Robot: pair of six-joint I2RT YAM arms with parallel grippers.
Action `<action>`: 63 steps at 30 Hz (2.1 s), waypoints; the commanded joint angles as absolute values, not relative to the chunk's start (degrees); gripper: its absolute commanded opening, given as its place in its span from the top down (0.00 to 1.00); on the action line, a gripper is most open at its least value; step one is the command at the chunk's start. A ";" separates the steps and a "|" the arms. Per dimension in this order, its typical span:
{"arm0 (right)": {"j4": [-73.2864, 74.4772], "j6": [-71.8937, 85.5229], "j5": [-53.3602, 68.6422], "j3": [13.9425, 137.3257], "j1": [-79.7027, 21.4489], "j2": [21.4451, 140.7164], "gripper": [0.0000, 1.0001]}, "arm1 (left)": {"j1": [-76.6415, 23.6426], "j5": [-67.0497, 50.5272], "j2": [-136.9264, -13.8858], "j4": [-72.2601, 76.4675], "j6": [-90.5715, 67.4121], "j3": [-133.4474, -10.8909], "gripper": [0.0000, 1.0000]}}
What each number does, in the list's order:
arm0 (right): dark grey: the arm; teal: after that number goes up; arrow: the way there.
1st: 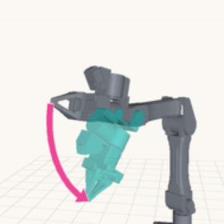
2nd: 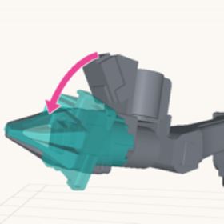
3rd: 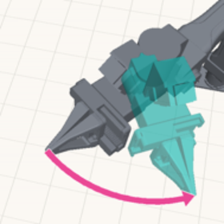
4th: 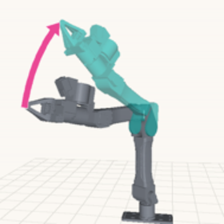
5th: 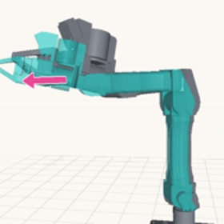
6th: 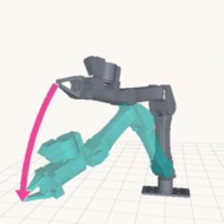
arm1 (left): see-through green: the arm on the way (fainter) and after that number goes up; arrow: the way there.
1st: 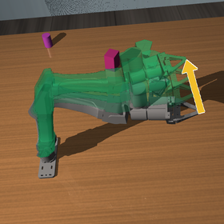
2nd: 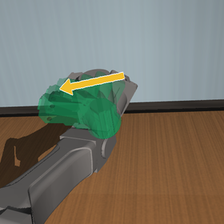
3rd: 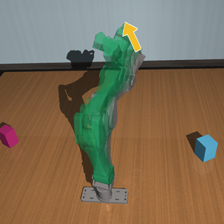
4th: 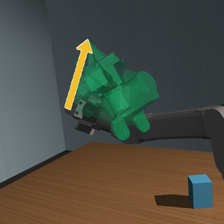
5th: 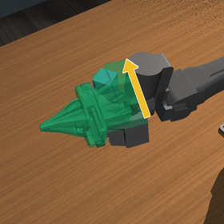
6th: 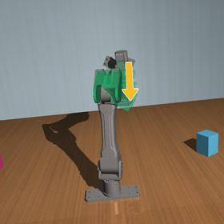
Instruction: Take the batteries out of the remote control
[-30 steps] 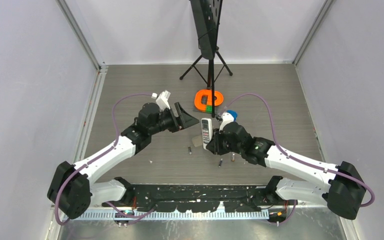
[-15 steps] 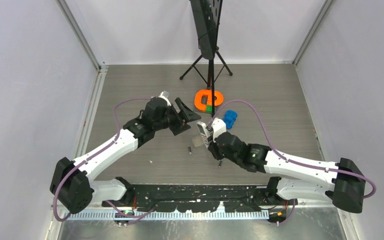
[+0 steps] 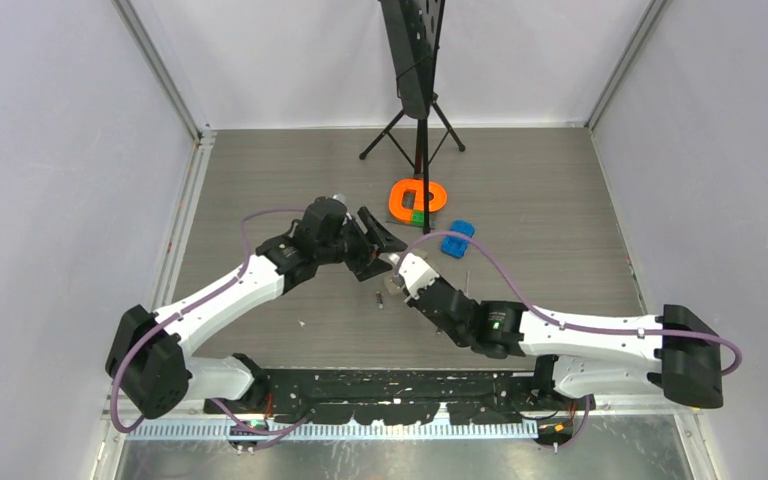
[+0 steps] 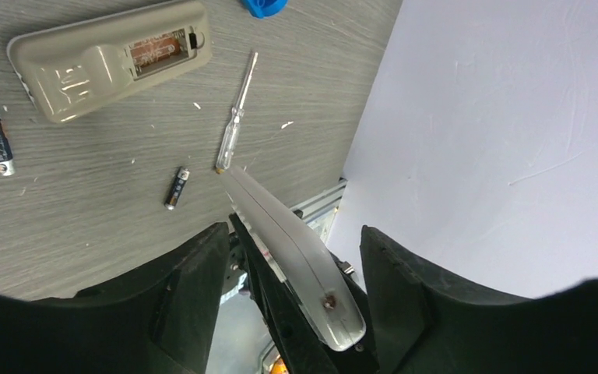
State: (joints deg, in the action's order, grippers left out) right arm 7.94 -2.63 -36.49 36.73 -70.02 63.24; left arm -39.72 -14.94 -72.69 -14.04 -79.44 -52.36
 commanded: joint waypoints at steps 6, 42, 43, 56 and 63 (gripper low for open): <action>0.48 -9.75 -47.11 37.74 -71.71 67.00 1.00 | -40.61 -18.74 -71.66 -13.41 -79.66 -53.66 0.59; 12.35 39.93 -18.04 38.78 -55.15 48.43 0.24 | -39.65 -13.05 -59.84 12.93 -60.55 -33.52 1.00; 11.74 42.85 -14.10 38.02 -51.98 48.02 0.24 | -39.26 -13.20 -58.96 12.96 -59.97 -32.85 1.00; -21.36 66.58 19.06 24.41 -32.34 53.93 0.24 | -30.18 -33.44 -56.96 22.35 -58.40 -30.70 1.00; -28.01 68.32 20.27 22.79 -32.34 56.89 0.26 | -29.71 -40.72 -59.97 27.90 -59.41 -30.70 1.00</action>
